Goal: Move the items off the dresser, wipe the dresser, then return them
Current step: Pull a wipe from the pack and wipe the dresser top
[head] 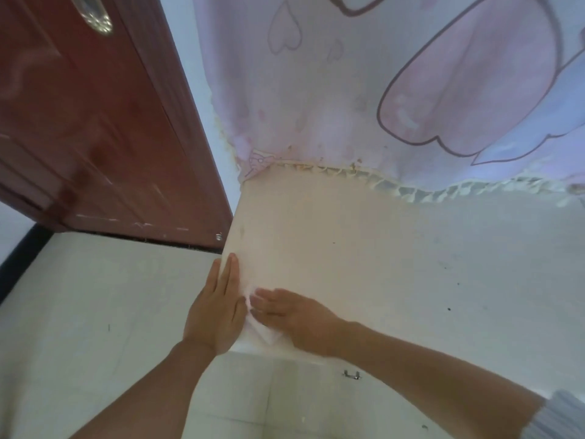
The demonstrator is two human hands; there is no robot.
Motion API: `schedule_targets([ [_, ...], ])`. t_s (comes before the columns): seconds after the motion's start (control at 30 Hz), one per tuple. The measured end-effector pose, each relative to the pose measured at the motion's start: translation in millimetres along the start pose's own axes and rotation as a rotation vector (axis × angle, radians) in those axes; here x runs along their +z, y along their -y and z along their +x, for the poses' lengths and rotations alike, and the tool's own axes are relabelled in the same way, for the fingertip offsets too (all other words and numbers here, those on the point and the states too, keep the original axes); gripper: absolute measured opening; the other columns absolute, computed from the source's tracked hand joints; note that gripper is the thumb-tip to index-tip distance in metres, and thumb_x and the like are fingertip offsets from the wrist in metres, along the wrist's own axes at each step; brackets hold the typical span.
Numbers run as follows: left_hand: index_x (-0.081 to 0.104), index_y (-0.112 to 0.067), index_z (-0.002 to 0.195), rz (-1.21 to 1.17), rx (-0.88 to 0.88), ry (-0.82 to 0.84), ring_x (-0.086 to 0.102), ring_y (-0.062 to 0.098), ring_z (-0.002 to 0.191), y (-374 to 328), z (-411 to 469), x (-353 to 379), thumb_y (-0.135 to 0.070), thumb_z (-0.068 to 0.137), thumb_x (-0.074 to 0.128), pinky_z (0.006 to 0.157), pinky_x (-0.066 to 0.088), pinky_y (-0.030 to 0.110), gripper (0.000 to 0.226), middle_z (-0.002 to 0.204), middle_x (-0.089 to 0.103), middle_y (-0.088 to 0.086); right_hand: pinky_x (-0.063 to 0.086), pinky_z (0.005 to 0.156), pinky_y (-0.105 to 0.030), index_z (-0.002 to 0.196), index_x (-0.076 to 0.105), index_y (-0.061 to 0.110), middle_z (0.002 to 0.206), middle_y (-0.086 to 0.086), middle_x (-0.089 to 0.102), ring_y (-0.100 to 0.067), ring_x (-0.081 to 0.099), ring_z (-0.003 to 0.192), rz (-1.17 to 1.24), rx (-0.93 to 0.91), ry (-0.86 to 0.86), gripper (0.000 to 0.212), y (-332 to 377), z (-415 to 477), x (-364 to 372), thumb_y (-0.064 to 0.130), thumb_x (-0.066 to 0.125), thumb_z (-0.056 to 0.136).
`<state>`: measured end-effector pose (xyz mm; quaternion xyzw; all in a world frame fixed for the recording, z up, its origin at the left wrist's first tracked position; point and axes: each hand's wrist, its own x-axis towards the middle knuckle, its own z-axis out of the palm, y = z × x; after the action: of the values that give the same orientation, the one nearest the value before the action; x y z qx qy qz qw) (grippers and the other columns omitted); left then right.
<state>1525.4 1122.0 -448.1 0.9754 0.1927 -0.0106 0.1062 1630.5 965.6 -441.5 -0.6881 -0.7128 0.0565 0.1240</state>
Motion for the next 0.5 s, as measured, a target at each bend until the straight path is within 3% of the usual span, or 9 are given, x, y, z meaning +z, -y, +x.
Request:
schedule_targets([
  [0.03,0.029,0.006,0.139,-0.002,0.006,0.016,0.040,0.039,0.130,0,0,-2,-0.031,0.081,0.020,0.073,0.058,0.039,0.070,0.145,0.038,0.017,0.027,0.106,-0.022,0.108,0.068,0.018,0.120,0.001,0.064,-0.015,0.051,0.120,-0.021,-0.086,0.083,0.046,12,-19,5,0.012,0.027,0.089],
  [0.1,0.036,0.005,0.136,0.036,0.041,-0.005,0.047,0.043,0.123,1,0,-3,-0.028,0.081,0.025,0.068,0.058,0.039,0.065,0.140,0.045,0.019,0.029,0.105,-0.013,0.106,0.066,0.040,0.121,0.023,0.059,0.005,0.046,0.119,-0.062,0.006,0.210,0.060,31,-50,4,0.023,0.009,0.099],
  [0.13,0.041,0.005,0.132,0.064,0.069,-0.023,0.051,0.045,0.117,2,1,-2,-0.026,0.081,0.029,0.066,0.059,0.040,0.061,0.135,0.049,0.021,0.029,0.107,-0.013,0.108,0.063,0.041,0.121,0.026,0.058,0.007,0.046,0.119,-0.077,0.028,0.225,0.057,35,-64,5,0.025,0.009,0.100],
  [0.17,0.042,0.005,0.129,0.075,0.088,-0.032,0.052,0.046,0.115,2,1,-1,-0.024,0.081,0.031,0.066,0.059,0.042,0.058,0.132,0.052,0.022,0.029,0.110,-0.018,0.112,0.061,0.033,0.122,0.017,0.061,0.000,0.047,0.121,-0.001,0.007,0.189,0.050,36,-76,3,0.022,0.014,0.102],
  [0.23,0.045,0.007,0.126,0.104,0.103,-0.036,0.050,0.044,0.115,3,3,0,-0.024,0.081,0.031,0.071,0.057,0.047,0.056,0.129,0.053,0.023,0.031,0.109,-0.028,0.115,0.053,0.012,0.121,-0.003,0.064,-0.017,0.048,0.122,0.026,0.068,-0.063,0.039,30,-90,-8,0.011,0.017,0.101],
  [0.33,0.046,0.009,0.127,0.132,0.081,-0.026,0.050,0.044,0.116,0,2,1,-0.026,0.083,0.028,0.078,0.053,0.052,0.059,0.132,0.051,0.023,0.041,0.100,-0.033,0.112,0.057,0.004,0.115,-0.015,0.065,-0.028,0.054,0.115,0.020,0.462,-0.251,0.049,2,-94,-40,-0.004,0.024,0.077],
  [0.4,0.044,0.007,0.130,0.113,0.060,-0.027,0.047,0.041,0.122,-1,-1,1,-0.028,0.083,0.025,0.085,0.048,0.055,0.062,0.136,0.048,0.022,0.054,0.080,-0.047,0.110,0.062,-0.002,0.116,-0.023,0.063,-0.038,0.060,0.107,0.054,0.632,-0.119,0.058,-14,-88,-46,0.002,0.025,0.065],
  [0.47,0.045,0.006,0.131,0.134,0.043,-0.045,0.047,0.039,0.123,-3,-2,1,-0.029,0.082,0.024,0.088,0.046,0.056,0.063,0.137,0.047,0.020,0.038,0.099,-0.058,0.128,0.049,-0.002,0.137,-0.031,0.041,-0.048,0.041,0.125,0.077,0.668,-0.012,0.063,-15,-73,-38,0.018,0.019,0.076],
  [0.5,0.046,0.006,0.130,0.147,0.035,-0.040,0.049,0.039,0.122,-4,-2,0,-0.029,0.082,0.025,0.087,0.046,0.056,0.063,0.136,0.049,0.020,0.022,0.110,-0.053,0.139,0.035,0.003,0.148,-0.029,0.023,-0.045,0.022,0.137,0.042,0.670,0.024,0.070,-11,-67,-31,0.031,0.011,0.080],
])
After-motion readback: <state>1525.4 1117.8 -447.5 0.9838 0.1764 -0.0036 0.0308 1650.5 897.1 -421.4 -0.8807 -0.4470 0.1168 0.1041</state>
